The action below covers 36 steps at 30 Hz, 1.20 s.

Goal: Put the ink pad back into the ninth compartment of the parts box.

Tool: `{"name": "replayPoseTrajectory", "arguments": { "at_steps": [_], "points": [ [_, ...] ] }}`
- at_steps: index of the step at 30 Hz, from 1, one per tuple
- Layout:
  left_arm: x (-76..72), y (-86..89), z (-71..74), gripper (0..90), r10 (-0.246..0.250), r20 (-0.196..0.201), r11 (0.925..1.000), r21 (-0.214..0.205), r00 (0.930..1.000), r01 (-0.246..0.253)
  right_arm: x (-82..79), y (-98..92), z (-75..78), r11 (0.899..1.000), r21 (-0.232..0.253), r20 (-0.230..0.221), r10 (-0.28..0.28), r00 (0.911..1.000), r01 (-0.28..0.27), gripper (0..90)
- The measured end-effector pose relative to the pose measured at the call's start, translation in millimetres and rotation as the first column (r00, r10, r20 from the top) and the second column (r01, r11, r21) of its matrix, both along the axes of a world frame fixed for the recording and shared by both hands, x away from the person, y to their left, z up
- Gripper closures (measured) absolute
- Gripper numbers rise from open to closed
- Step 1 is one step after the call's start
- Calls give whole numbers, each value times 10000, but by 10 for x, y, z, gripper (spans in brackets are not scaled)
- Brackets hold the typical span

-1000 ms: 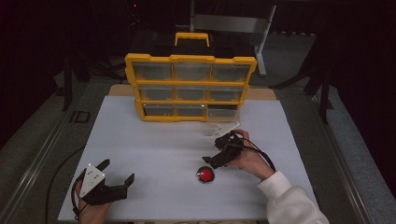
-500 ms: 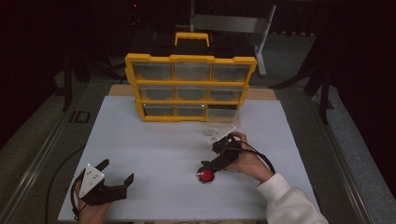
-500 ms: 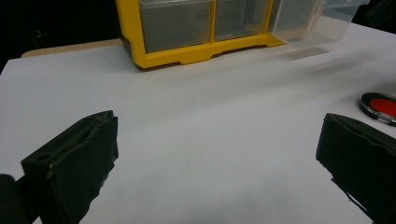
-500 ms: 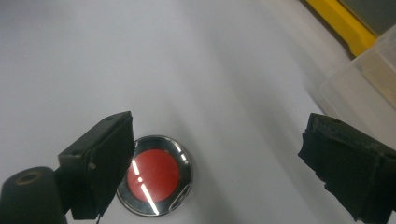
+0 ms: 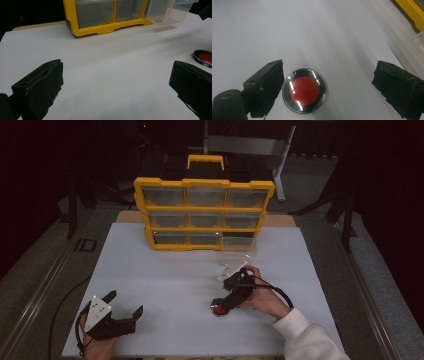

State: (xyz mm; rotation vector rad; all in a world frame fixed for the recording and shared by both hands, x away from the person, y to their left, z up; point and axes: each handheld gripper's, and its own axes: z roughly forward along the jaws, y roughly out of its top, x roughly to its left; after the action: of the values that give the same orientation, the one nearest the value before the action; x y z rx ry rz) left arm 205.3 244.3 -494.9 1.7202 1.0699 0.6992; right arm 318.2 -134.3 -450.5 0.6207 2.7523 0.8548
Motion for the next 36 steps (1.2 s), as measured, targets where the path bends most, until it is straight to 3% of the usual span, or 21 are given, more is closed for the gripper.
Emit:
{"name": "replayPoseTrajectory", "arguments": {
  "at_steps": [21, 36],
  "points": [
    [4, -5, -3, 0, 1, -26, 10000, -2, 10000, -1, -85, 56, -101, 9990, -255, -227, 350, 9991, -356, 94],
    [12, -11, -9, 0, 24, -76, 10000, 31, 10000, -24, -103, 82, -248, 9972, -527, -792, 478, 9957, -521, 94]
  ]
}}
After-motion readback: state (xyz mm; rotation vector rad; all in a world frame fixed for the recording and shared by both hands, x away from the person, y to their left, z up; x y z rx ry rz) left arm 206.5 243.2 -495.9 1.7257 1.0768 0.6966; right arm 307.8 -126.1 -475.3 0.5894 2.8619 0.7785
